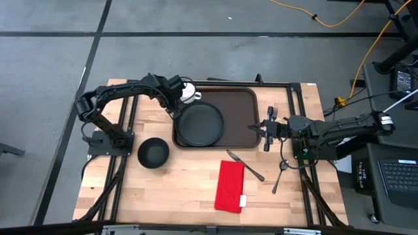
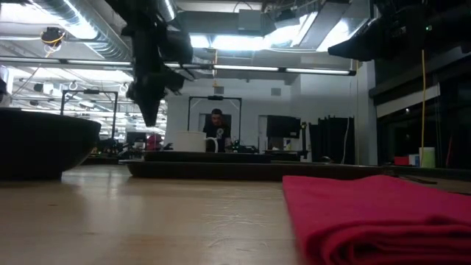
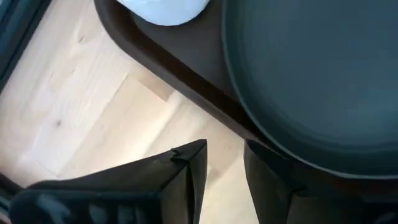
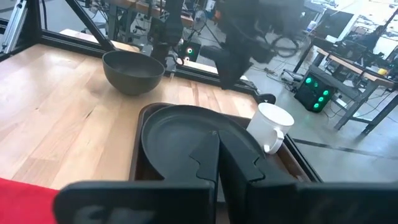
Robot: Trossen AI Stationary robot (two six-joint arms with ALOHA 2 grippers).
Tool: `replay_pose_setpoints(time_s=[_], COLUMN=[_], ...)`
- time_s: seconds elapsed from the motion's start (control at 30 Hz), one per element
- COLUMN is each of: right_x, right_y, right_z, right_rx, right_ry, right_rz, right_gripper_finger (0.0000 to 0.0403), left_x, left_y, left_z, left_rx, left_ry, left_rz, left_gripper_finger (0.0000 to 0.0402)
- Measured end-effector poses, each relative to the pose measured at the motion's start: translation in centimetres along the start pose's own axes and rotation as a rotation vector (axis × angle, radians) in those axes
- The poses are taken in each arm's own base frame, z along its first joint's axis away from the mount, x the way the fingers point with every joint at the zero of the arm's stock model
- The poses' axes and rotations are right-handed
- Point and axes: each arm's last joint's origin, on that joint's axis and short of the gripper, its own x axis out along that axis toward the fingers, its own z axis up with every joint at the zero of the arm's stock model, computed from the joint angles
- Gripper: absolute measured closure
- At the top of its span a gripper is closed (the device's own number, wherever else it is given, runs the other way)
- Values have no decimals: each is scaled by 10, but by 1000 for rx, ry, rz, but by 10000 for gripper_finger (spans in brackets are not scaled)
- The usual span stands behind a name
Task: Set up tray
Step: Put the black bowl on the black plate
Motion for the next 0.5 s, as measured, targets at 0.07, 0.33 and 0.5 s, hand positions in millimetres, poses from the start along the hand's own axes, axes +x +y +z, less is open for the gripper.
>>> replay_pose_setpoints(time_s=[0.07, 0.33, 0.5], right_x=[0, -1, -1], right_y=[0, -3, -4], right_z=[1, 11, 13], right_rx=[2, -16, -26], right_ry=[-9, -108, -131], right_rz=[-3, -33, -41], right_gripper_finger=[389, 389, 389], left_x=[-10, -51, -64], left_y=[-6, -35, -62], left_z=[-6, -40, -64], left_rx=[-35, -165, -256], left_ry=[-13, -43, -24], left_rz=[-26, -85, -91], left_gripper_finger=[304, 304, 304])
